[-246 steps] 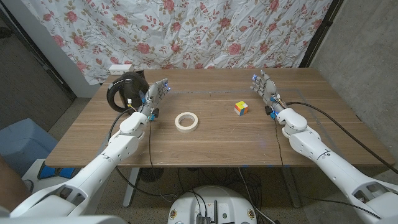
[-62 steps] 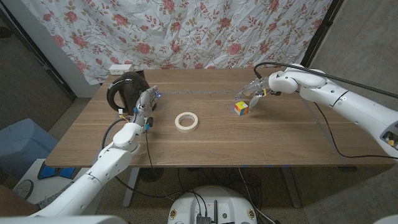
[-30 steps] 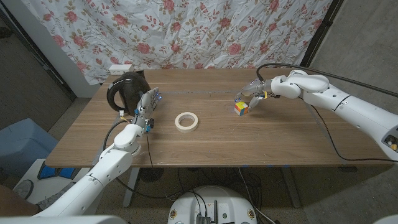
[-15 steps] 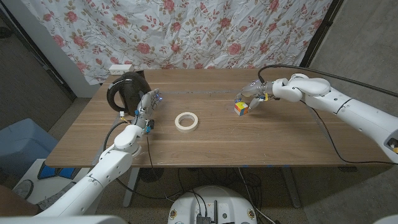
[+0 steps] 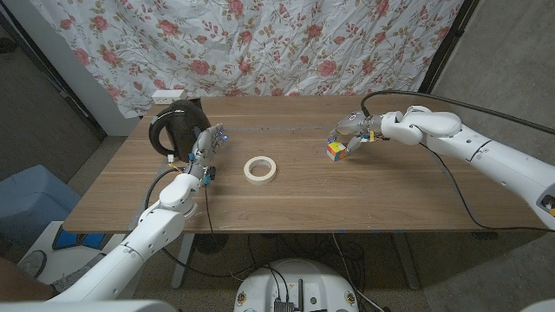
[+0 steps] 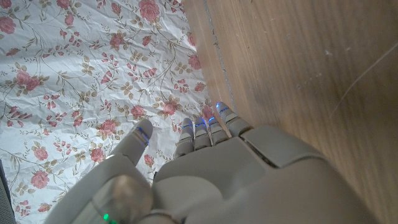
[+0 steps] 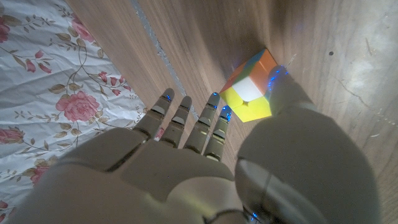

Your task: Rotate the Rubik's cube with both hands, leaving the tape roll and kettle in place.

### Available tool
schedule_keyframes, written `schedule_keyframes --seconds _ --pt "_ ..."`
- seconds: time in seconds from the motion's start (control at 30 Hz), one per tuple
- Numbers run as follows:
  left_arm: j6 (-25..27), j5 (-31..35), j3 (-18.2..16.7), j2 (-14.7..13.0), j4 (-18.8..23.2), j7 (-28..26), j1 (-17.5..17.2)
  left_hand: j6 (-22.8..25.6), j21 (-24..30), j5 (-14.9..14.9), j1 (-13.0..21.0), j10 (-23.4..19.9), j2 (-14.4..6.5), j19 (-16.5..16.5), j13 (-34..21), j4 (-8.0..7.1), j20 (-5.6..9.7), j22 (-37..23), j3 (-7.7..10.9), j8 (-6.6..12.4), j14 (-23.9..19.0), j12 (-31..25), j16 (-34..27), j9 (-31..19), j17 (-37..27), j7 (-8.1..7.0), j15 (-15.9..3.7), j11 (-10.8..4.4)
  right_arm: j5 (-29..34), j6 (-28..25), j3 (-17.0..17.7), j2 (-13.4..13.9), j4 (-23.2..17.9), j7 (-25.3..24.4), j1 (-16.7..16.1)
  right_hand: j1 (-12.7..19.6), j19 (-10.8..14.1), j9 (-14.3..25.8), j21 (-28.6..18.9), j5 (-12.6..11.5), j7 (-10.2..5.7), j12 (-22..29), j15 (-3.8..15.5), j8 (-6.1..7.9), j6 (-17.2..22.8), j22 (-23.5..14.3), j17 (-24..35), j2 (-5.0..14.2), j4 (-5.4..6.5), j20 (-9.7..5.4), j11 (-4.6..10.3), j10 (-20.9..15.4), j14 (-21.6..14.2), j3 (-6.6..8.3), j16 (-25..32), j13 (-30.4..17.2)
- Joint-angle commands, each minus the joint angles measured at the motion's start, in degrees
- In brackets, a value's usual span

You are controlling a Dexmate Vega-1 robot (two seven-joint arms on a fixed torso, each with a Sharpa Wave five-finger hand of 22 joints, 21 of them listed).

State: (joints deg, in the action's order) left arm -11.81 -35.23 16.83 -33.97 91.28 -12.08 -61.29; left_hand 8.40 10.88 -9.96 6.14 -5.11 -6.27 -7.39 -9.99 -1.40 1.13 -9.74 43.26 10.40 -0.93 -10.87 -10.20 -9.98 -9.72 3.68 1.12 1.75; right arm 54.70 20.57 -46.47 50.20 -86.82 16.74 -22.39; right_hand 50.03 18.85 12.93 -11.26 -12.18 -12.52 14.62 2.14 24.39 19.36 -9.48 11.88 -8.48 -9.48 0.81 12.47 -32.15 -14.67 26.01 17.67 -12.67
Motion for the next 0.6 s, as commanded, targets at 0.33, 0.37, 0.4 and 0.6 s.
schedule_keyframes --seconds 0.33,0.37,0.4,0.6 --pt "0.25 -0.52 0.55 0.28 -1.44 1.06 1.09 0.48 0.19 -0.27 0.45 -0.36 -4.79 -0.47 -0.24 -0.53 0.03 -0.07 0.12 0.08 -0.65 -0.29 -0.30 -0.14 -0.20 -0.20 0.10 -0.06 0.90 0.26 -0.88 -0.60 0.94 -0.49 0.92 1.82 1.04 0.47 0.14 -0.40 -0.02 0.41 6.07 1.40 2.30 -0.09 0.42 0.73 -0.06 -1.18 0.05 -2.31 -1.70 -0.53 1.01 -0.50" --pt "0.45 -0.50 0.58 0.24 -1.39 0.96 1.13 0.49 0.20 -0.28 0.45 -0.36 -4.79 -0.49 -0.24 -0.53 0.00 -0.07 0.12 0.09 -0.65 -0.29 -0.30 -0.14 -0.20 -0.17 0.10 -0.08 0.98 0.31 -0.93 -0.63 1.02 -0.63 0.95 1.85 1.05 0.48 0.15 -0.39 -0.02 0.43 6.23 1.47 2.41 -0.09 0.45 0.79 -0.03 -1.24 0.05 -2.45 -1.75 -0.56 1.04 -0.53" --pt "0.35 -0.51 0.60 0.26 -1.49 1.06 1.19 0.51 0.19 -0.28 0.45 -0.36 -4.79 -0.48 -0.24 -0.53 0.00 -0.07 0.13 0.09 -0.65 -0.28 -0.29 -0.14 -0.19 -0.17 0.08 -0.10 1.00 0.36 -0.98 -0.66 1.08 -0.71 0.98 1.90 1.07 0.49 0.16 -0.39 -0.02 0.44 6.34 1.52 2.48 -0.09 0.47 0.84 -0.02 -1.28 0.06 -2.56 -1.73 -0.57 1.04 -0.54" --pt "0.31 -0.54 0.69 0.30 -1.72 1.24 1.41 0.53 0.19 -0.28 0.45 -0.40 -4.78 -0.49 -0.24 -0.55 -0.02 -0.07 0.12 0.09 -0.64 -0.29 -0.28 -0.14 -0.19 -0.15 0.07 -0.12 0.92 0.90 -1.31 -0.91 1.63 -0.51 1.49 2.53 1.25 0.63 0.26 -0.34 -0.03 0.69 6.93 2.29 3.75 -0.10 0.68 1.19 0.03 -1.43 0.11 -4.09 -2.32 -0.84 1.36 -0.75"
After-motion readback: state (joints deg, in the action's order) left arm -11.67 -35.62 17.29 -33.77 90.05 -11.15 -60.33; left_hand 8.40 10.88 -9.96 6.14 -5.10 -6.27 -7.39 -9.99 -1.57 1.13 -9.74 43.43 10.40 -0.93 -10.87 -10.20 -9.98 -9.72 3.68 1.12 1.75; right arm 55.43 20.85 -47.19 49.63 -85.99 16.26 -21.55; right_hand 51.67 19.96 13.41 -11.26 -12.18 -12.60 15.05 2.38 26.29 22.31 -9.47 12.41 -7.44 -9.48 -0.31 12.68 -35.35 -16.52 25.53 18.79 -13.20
